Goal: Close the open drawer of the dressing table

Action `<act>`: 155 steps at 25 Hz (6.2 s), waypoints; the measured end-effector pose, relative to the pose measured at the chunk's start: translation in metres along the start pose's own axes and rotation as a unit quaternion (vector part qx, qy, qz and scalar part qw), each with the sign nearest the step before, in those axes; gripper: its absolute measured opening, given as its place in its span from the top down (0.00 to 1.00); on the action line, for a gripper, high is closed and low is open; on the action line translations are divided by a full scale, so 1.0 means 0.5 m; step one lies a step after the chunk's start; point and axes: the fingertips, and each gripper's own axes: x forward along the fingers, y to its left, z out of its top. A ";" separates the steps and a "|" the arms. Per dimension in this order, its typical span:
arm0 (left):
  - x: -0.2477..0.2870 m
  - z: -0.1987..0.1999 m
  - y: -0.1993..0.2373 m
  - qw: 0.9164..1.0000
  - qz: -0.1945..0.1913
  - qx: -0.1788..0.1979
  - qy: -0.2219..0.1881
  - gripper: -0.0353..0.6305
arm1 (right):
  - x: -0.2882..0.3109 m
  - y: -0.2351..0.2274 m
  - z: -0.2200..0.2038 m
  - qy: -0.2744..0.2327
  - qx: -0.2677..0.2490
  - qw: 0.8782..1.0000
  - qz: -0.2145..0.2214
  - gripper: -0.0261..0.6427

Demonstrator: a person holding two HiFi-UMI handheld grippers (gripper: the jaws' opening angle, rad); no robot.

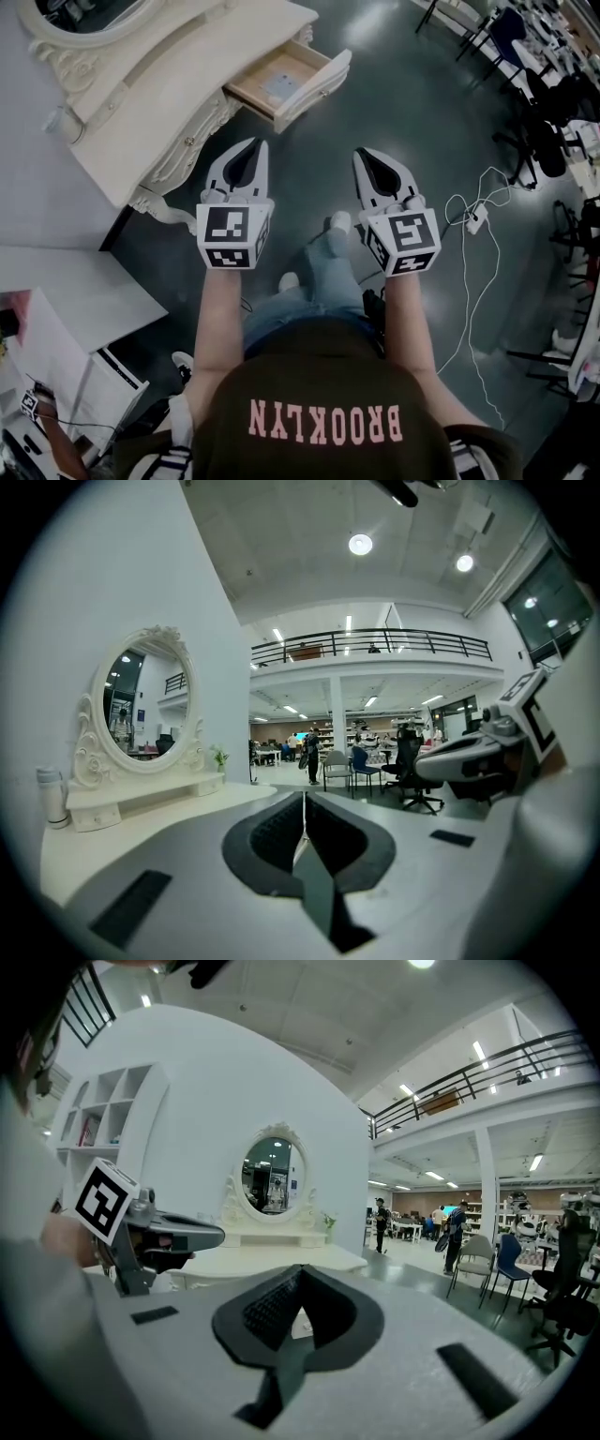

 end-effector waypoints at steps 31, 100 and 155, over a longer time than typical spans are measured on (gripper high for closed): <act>0.435 0.036 0.047 0.995 0.093 0.002 0.041 0.93 | 0.357 -0.381 -0.002 0.014 0.002 0.996 0.083 0.97; 0.618 -0.205 0.283 0.955 0.220 -0.103 0.170 0.93 | 0.787 -0.409 -0.525 0.330 -0.025 0.929 0.166 0.59; 0.647 -0.211 0.520 0.940 0.271 -0.144 0.150 0.93 | 1.021 -0.319 -0.479 0.362 -0.037 0.916 0.170 0.57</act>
